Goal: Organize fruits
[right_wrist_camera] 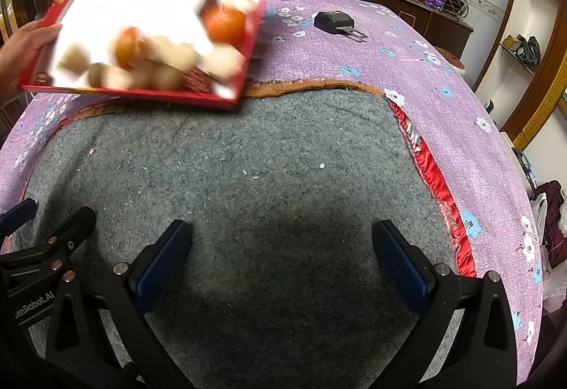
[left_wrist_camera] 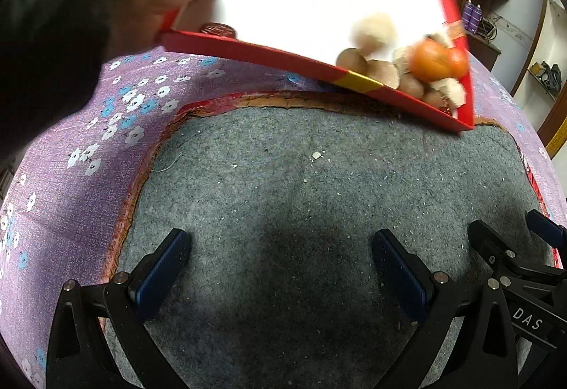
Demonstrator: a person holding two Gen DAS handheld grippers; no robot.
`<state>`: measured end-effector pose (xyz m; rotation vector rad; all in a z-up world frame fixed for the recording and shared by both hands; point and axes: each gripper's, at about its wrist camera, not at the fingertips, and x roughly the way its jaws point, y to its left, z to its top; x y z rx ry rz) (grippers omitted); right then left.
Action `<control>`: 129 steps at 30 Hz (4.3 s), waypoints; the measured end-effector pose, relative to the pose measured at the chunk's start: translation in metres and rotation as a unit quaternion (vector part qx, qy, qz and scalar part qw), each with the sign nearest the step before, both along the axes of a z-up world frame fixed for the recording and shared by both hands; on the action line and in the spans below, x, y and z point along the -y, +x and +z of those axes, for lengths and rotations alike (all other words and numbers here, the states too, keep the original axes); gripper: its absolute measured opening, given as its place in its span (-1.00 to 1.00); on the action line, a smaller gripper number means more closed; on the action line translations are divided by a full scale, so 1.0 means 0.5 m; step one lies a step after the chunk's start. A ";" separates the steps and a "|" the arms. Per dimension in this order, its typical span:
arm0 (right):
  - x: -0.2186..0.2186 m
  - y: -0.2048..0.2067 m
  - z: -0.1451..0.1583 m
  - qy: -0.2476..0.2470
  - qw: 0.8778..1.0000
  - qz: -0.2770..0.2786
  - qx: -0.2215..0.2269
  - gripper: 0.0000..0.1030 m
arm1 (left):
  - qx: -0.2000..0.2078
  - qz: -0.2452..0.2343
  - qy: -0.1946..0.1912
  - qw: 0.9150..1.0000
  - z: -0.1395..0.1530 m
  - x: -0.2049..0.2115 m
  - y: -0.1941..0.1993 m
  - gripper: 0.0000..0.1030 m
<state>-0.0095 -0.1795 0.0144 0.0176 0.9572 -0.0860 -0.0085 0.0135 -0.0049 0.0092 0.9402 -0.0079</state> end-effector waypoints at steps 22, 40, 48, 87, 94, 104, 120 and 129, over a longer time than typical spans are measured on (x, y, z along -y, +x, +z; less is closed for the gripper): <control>-0.003 0.000 -0.001 0.001 1.000 0.000 0.000 1.00 | 0.000 0.000 0.000 1.000 0.000 0.004 -0.006 0.99; -0.003 0.000 -0.001 0.001 1.000 0.000 0.000 1.00 | 0.000 0.000 0.000 1.000 -0.001 0.002 -0.006 0.99; -0.002 0.000 -0.002 0.001 1.000 0.000 0.000 1.00 | 0.000 0.000 0.000 1.000 -0.001 0.001 -0.005 0.99; 0.006 -0.009 0.010 0.015 0.999 0.029 -0.014 1.00 | -0.063 -0.030 0.000 0.998 0.007 -0.002 0.025 0.99; 0.057 -0.069 0.055 0.028 0.999 0.020 0.018 1.00 | -0.049 -0.041 -0.001 0.998 0.004 -0.004 0.015 0.99; 0.096 -0.026 0.071 0.017 0.999 0.044 0.022 0.99 | -0.031 -0.052 -0.002 0.998 0.076 -0.016 0.026 0.98; 0.102 -0.068 0.089 0.072 0.994 0.086 0.013 0.67 | 0.007 -0.245 -0.034 0.969 0.134 0.060 0.007 0.97; 0.039 -0.115 0.047 0.076 0.991 0.108 -0.020 0.42 | -0.017 -0.296 -0.052 0.954 0.123 0.057 0.077 0.77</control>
